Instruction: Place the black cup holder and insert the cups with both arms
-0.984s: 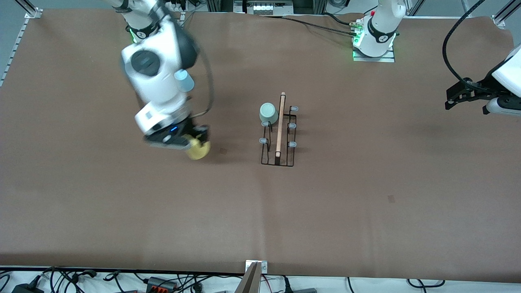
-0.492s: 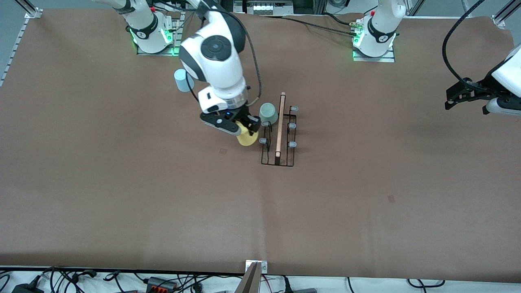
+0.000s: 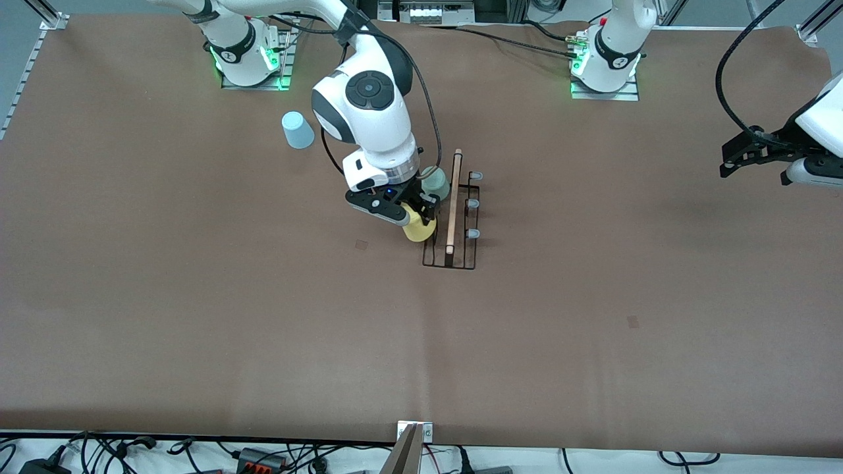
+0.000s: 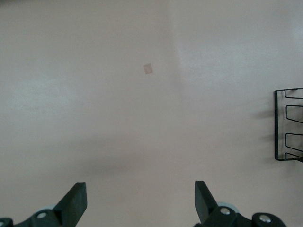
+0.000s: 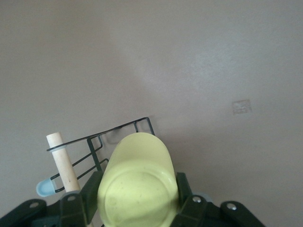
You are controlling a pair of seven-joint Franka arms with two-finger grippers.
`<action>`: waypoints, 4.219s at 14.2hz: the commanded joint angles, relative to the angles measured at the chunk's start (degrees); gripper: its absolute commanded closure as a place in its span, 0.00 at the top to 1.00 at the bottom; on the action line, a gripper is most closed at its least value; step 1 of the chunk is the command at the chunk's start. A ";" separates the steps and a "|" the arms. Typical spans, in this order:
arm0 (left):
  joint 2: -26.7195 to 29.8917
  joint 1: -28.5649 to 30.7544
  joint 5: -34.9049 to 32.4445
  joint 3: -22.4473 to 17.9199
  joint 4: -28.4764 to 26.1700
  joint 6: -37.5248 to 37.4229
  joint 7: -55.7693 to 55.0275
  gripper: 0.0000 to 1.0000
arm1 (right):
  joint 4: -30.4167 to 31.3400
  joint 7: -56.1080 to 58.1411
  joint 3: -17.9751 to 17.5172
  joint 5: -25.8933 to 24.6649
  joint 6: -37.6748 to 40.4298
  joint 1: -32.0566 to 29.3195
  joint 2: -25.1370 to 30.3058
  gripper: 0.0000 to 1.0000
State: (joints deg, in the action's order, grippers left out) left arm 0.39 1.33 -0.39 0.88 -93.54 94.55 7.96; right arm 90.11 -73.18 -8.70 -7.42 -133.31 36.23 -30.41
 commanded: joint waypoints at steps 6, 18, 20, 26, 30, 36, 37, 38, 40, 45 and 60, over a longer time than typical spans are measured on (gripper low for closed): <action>0.31 0.26 0.13 -0.18 -0.41 0.11 0.83 1.00 | -1.70 -1.53 0.52 -1.36 -2.40 1.48 -2.81 1.00; 0.23 0.26 0.13 -0.18 -0.41 0.11 0.83 1.00 | 0.76 37.78 3.86 8.89 26.39 -20.63 16.77 1.00; 0.31 0.26 0.13 -0.18 -0.41 0.11 0.83 1.00 | 0.68 49.65 3.86 9.79 34.13 -27.05 20.90 1.00; 0.31 0.26 0.13 -0.18 -0.41 0.11 0.91 1.00 | -1.16 65.35 15.44 8.39 42.60 -34.74 27.68 1.00; 0.23 0.26 0.13 -0.18 -0.32 0.20 0.91 1.00 | -3.63 65.36 16.79 9.26 48.48 -36.74 27.34 1.00; 0.23 0.17 0.13 -0.18 -0.32 0.11 0.91 1.00 | -3.19 70.72 11.51 8.39 46.91 -39.74 27.16 1.00; 0.23 0.17 0.13 -0.18 -0.32 0.11 0.91 1.00 | -3.19 70.80 11.51 8.30 46.65 -39.74 27.16 1.00; 0.23 0.26 0.13 -0.18 -0.32 0.11 0.91 1.00 | -3.19 70.89 11.42 7.34 46.30 -39.74 27.07 1.00; 0.23 0.17 0.13 -0.18 -0.32 0.11 0.91 1.00 | -3.10 71.94 11.25 7.07 45.16 -39.48 26.98 1.00; 0.23 0.26 0.13 -0.18 -0.32 0.11 0.91 1.00 | -3.45 72.91 10.72 6.81 45.86 -38.78 27.25 1.00; 0.23 0.26 0.13 -0.18 -0.32 0.20 0.91 1.00 | -3.54 74.94 11.07 6.81 45.94 -38.95 27.42 1.00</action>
State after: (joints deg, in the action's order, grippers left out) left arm 0.29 1.43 -0.39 0.78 -93.68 94.55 8.00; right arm 87.26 0.50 2.58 -0.16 -87.86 -2.25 -3.24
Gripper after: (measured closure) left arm 0.000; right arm 0.000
